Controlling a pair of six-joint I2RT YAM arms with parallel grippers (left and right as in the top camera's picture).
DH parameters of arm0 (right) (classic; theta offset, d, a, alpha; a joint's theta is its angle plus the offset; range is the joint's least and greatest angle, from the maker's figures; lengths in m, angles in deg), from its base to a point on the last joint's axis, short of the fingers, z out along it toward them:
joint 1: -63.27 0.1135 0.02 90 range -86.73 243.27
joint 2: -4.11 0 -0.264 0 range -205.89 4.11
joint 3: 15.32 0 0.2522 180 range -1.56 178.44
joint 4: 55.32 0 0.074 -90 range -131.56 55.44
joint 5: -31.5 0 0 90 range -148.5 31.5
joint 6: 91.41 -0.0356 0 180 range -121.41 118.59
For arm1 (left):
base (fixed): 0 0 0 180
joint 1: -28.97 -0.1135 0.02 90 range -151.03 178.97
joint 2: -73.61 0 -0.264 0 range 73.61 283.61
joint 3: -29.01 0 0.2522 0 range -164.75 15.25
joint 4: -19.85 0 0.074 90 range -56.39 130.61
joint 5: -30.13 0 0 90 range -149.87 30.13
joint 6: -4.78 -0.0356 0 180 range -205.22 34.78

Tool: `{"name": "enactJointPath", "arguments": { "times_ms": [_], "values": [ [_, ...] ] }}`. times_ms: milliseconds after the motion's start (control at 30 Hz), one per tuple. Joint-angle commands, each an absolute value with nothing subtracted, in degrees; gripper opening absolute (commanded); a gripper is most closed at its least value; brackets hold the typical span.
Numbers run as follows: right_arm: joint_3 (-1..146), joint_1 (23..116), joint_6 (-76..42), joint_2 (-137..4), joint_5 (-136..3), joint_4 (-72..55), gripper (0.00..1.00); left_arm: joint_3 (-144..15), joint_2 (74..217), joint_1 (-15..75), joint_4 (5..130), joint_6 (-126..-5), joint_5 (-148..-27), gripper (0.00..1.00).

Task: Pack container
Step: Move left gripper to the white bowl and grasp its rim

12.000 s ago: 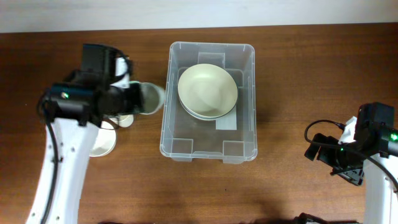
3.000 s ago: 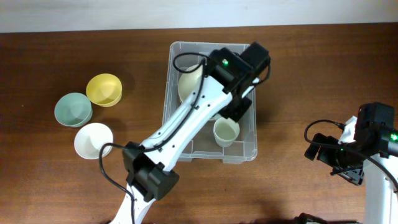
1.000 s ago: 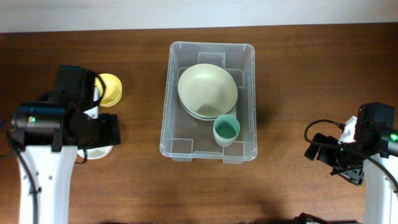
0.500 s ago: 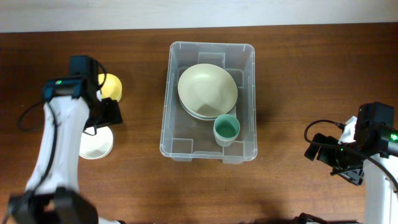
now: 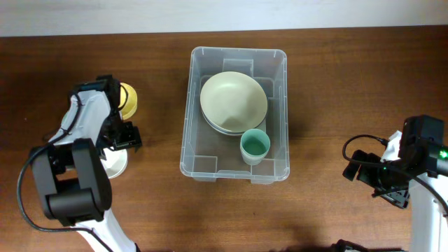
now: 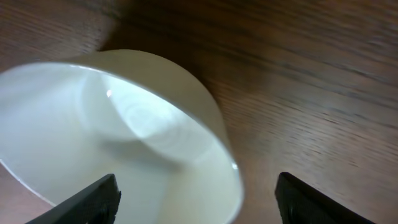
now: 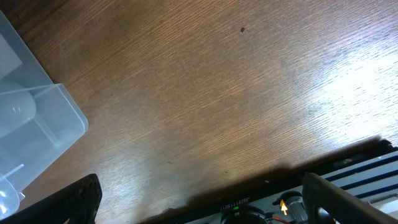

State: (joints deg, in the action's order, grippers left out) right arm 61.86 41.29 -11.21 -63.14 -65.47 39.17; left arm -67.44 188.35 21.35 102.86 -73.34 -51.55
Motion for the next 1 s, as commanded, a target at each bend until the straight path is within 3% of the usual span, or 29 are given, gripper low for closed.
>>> {"name": "enactJointPath", "arguments": {
  "times_ms": [0,33,100,400,700,967],
  "values": [
    [61.7,41.5,-10.6,-63.2,-65.8,39.1,0.99,-67.2,189.5,20.8,102.2,-73.5,-52.7,0.67],
    [61.7,41.6,-10.6,-63.2,-65.8,39.1,0.99,-67.2,189.8,20.8,101.9,-73.5,-52.7,0.50],
    [61.7,41.6,-10.6,-63.2,-65.8,39.1,0.99,-67.2,190.0,20.8,101.6,-73.5,-52.8,0.30],
    [61.7,41.6,-10.6,-63.2,-65.8,39.1,0.99,-67.2,190.2,20.8,101.9,-73.5,-52.8,0.01],
    [61.7,41.6,-10.6,-63.2,-65.8,39.1,0.99,-67.5,184.9,23.6,103.7,-73.5,-52.8,0.01],
    [61.7,41.6,-10.6,-63.2,-65.8,39.1,0.99,-71.8,169.9,32.7,112.7,-73.0,-53.0,0.01]
  ]
}}
